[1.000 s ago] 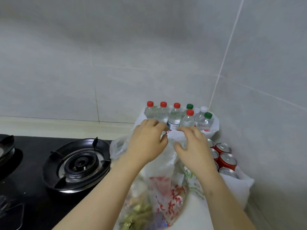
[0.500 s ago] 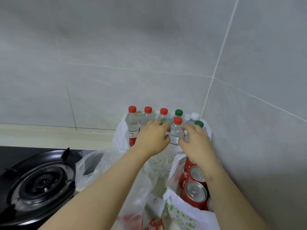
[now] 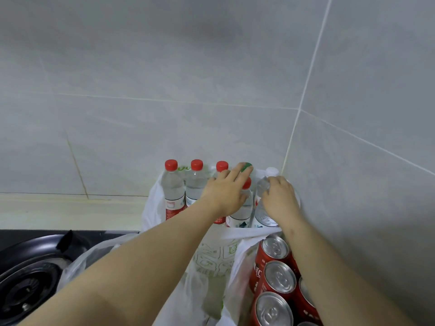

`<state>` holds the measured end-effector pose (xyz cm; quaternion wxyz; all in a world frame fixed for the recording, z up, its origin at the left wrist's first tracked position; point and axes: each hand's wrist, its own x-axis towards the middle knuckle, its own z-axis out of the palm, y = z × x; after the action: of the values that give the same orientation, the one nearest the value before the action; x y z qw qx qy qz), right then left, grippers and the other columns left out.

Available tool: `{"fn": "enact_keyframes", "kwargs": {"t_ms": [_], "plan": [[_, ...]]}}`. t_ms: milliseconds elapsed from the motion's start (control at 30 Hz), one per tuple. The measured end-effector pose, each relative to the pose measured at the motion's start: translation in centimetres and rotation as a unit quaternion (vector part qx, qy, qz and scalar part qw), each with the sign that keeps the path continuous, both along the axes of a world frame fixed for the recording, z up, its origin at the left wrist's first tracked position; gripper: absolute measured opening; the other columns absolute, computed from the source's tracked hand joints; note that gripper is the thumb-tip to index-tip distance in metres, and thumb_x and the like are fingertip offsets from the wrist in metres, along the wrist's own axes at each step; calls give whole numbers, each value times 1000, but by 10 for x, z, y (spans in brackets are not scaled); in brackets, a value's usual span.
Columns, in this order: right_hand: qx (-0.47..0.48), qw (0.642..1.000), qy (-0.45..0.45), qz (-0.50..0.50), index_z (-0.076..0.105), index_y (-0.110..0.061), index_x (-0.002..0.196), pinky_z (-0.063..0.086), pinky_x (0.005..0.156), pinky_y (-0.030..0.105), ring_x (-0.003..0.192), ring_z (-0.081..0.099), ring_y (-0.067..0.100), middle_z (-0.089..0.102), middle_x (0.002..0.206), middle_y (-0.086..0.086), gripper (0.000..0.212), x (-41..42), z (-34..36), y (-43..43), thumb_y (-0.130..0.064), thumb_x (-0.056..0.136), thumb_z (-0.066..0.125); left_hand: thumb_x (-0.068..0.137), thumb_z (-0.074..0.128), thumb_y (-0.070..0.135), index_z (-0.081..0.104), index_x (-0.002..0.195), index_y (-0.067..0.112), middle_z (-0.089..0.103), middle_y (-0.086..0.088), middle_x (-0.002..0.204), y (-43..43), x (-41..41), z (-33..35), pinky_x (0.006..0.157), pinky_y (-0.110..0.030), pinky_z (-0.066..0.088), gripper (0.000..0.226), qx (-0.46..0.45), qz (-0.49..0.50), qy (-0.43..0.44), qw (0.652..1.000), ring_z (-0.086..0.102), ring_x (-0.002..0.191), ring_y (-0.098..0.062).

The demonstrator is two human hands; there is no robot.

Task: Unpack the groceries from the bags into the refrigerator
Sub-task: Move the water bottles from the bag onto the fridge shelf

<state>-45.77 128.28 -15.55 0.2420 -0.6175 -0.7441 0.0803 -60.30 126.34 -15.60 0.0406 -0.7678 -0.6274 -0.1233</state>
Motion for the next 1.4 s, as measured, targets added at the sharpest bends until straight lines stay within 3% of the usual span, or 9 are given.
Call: {"fn": "enact_keyframes", "kwargs": {"t_ms": [200, 333, 500, 700, 867, 1000, 1200, 1300, 1400], "plan": [[16, 997, 67, 17, 51, -5, 127, 33, 92, 29, 117, 47, 30, 48, 129, 15, 35, 8, -3, 5, -2, 93, 40, 98, 39, 35, 27, 142, 21, 34, 2, 146, 5, 2, -9, 96, -41, 37, 48, 1, 2, -82, 997, 35, 128, -24], [-20, 983, 183, 18, 55, -3, 118, 39, 87, 31, 106, 52, 28, 53, 118, 14, 27, 11, -3, 8, -5, 93, 46, 91, 56, 23, 42, 115, 9, 52, -5, 94, 0, 7, -16, 67, -28, 33, 31, 9, 3, -250, 968, 48, 81, -23], [-60, 951, 302, 26, 50, -9, 115, 40, 78, 28, 93, 51, 19, 55, 107, 6, 22, 11, -11, 8, -15, 94, 52, 80, 69, 11, 46, 93, 21, 49, 4, 76, -6, -1, -26, 75, -30, 41, 29, -62, 27, -526, 848, 46, 72, -16], [-118, 912, 390, 50, 51, -25, 95, 48, 93, 45, 101, 59, 26, 61, 101, 5, 16, 13, -18, 8, -16, 87, 62, 76, 74, 17, 63, 91, 20, 56, 3, 80, -8, -2, -24, 71, -29, 46, 19, -126, 70, -532, 835, 53, 81, -18], [-165, 886, 429, 59, 56, -22, 83, 47, 68, 33, 75, 55, 21, 59, 75, 1, 13, 22, -21, 6, -10, 80, 57, 78, 72, 27, 60, 99, 22, 58, -3, 99, -14, -1, -25, 79, -41, 49, 24, -184, 96, -543, 814, 52, 95, -22], [-209, 886, 411, 47, 59, -16, 82, 47, 73, 35, 78, 56, 20, 60, 78, 4, 6, 23, -24, 7, -10, 79, 58, 79, 71, 27, 61, 102, 17, 58, -4, 97, -15, 2, -23, 80, -47, 55, 27, -203, 121, -553, 799, 54, 95, -26], [-285, 854, 429, 73, 58, -21, 76, 48, 74, 35, 76, 59, 20, 62, 72, 1, 10, 21, -28, 5, -12, 80, 63, 82, 68, 20, 58, 96, 14, 57, -9, 95, -18, 2, -21, 61, -35, 54, 18, -212, 122, -589, 770, 54, 90, -27], [-283, 852, 435, 67, 53, -16, 70, 46, 62, 29, 62, 56, 18, 56, 62, 2, 16, 19, -25, 2, -6, 82, 59, 82, 67, 17, 57, 85, 16, 55, -7, 87, -20, -1, -23, 58, -34, 54, 11, -193, 128, -605, 762, 53, 86, -26], [-279, 854, 435, 61, 41, -16, 59, 32, 50, 26, 47, 41, 16, 42, 51, 2, 30, 15, -22, -5, 0, 82, 53, 80, 69, 16, 57, 81, 18, 56, -7, 87, -21, -4, -25, 73, -46, 56, 13, -158, 162, -639, 736, 54, 91, -30]]}}
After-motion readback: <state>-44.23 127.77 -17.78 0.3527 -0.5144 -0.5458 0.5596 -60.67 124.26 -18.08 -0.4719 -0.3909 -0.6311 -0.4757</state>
